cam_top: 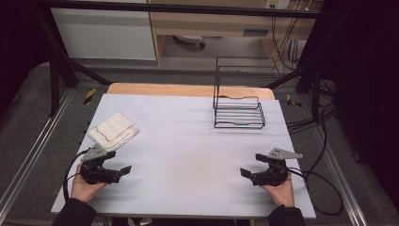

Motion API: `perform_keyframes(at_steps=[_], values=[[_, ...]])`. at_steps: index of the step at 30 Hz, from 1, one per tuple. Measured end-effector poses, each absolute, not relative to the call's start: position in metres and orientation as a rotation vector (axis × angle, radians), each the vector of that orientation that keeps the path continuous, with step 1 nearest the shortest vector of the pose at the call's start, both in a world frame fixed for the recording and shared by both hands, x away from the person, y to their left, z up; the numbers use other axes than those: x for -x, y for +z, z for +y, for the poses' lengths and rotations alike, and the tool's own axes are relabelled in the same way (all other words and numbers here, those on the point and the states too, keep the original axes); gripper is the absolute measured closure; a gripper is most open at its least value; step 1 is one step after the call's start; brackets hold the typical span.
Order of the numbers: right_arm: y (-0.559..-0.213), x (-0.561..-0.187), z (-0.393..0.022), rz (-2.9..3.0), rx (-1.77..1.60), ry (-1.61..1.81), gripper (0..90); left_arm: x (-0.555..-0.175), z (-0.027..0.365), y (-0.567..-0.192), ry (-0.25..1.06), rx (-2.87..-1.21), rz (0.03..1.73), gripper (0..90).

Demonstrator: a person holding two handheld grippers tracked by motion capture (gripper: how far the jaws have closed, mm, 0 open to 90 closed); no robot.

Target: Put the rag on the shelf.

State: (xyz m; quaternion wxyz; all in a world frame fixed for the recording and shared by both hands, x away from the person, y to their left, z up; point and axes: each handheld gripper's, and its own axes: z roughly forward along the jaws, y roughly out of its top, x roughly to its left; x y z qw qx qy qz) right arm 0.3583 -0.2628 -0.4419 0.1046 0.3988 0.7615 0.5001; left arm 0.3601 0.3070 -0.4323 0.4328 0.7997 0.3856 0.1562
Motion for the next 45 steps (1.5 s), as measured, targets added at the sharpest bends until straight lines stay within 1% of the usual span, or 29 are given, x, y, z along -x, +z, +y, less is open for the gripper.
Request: perform_keyframes(at_steps=[7, 19, 35, 38, 40, 45], values=[[-0.442, -0.358, -0.263, 2.248, -1.177, 1.474, 1.0, -0.36, 0.305, -0.43, 0.395, -1.982, 0.969, 8.2], [-0.442, -0.358, -0.262, 2.252, -1.186, 1.454, 1.1, -0.367, 0.299, -0.424, 0.414, -2.01, 0.976, 8.7], [-0.443, -0.359, -0.262, 2.255, -1.184, 1.437, 0.9, -0.402, 0.292, -0.417, 0.466, -2.072, 1.049, 8.3], [-0.443, -0.359, -0.262, 2.254, -1.187, 1.437, 1.0, -0.411, 0.29, -0.416, 0.5, -2.087, 1.072, 9.7], [-0.443, -0.359, -0.262, 2.253, -1.184, 1.436, 1.0, -0.42, 0.29, -0.417, 0.493, -2.077, 1.093, 12.4], [-0.443, -0.359, -0.261, 2.255, -1.185, 1.433, 1.0, -0.43, 0.289, -0.419, 0.509, -2.106, 1.111, 15.3]])
